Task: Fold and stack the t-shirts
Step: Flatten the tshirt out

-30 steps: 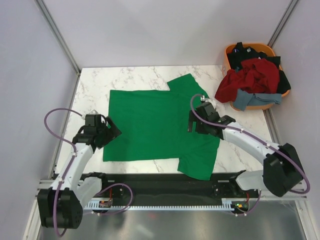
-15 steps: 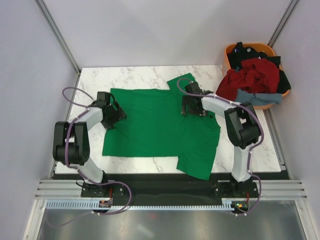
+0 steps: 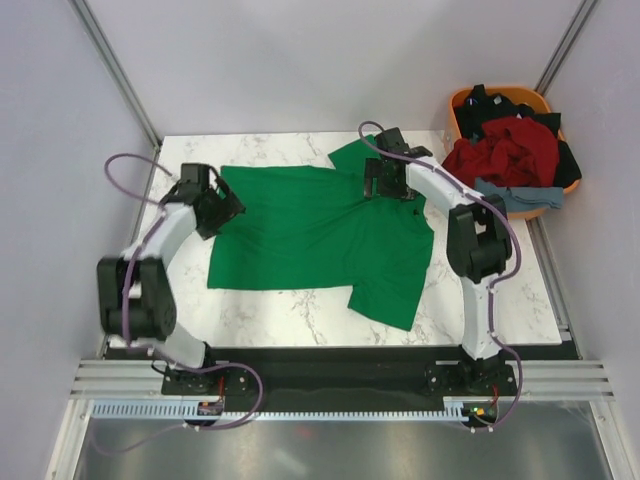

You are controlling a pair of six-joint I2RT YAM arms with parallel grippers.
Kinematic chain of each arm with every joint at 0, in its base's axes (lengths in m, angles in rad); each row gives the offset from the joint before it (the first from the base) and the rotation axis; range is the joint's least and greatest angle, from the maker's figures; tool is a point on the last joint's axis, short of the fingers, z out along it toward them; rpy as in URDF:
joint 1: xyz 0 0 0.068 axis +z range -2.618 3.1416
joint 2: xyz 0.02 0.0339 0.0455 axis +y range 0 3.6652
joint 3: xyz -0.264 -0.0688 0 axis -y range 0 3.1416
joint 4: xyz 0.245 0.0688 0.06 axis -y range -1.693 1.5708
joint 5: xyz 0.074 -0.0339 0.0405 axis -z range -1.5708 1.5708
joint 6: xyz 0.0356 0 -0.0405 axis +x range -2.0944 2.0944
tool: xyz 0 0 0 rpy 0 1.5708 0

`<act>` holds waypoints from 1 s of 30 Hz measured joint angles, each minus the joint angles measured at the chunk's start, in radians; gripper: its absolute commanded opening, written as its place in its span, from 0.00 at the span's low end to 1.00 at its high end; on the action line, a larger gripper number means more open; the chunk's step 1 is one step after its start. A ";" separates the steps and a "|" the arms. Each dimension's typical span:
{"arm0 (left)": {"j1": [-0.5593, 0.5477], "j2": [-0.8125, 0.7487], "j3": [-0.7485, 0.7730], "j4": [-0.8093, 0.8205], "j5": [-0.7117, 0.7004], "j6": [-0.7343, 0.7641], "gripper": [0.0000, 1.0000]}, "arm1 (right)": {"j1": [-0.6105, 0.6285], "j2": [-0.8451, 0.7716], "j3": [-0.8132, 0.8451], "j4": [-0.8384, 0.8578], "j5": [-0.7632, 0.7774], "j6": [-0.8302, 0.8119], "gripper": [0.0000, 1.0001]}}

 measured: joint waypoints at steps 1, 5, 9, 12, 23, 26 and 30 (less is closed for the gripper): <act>0.004 -0.094 -0.059 0.006 -0.007 0.000 0.91 | 0.005 -0.049 -0.024 0.002 -0.004 -0.002 0.98; 0.049 -0.500 -0.274 -0.019 -0.049 -0.041 0.88 | 0.042 -0.382 -0.253 0.012 0.001 0.029 0.98; 0.090 -0.789 -0.506 -0.052 -0.113 -0.114 0.85 | 0.097 -0.768 -0.553 0.035 -0.023 0.110 0.98; 0.097 -0.874 -0.635 -0.094 -0.133 -0.150 0.85 | 0.108 -1.009 -0.797 0.056 -0.055 0.181 0.98; 0.108 -0.619 -0.684 -0.019 -0.149 -0.198 0.64 | 0.108 -1.467 -1.213 -0.055 -0.095 0.343 0.98; 0.108 -0.563 -0.687 0.037 -0.146 -0.204 0.59 | 0.108 -1.483 -1.243 -0.054 -0.095 0.362 0.98; 0.109 -0.525 -0.689 0.113 -0.148 -0.205 0.53 | 0.108 -1.452 -1.270 -0.055 -0.095 0.365 0.98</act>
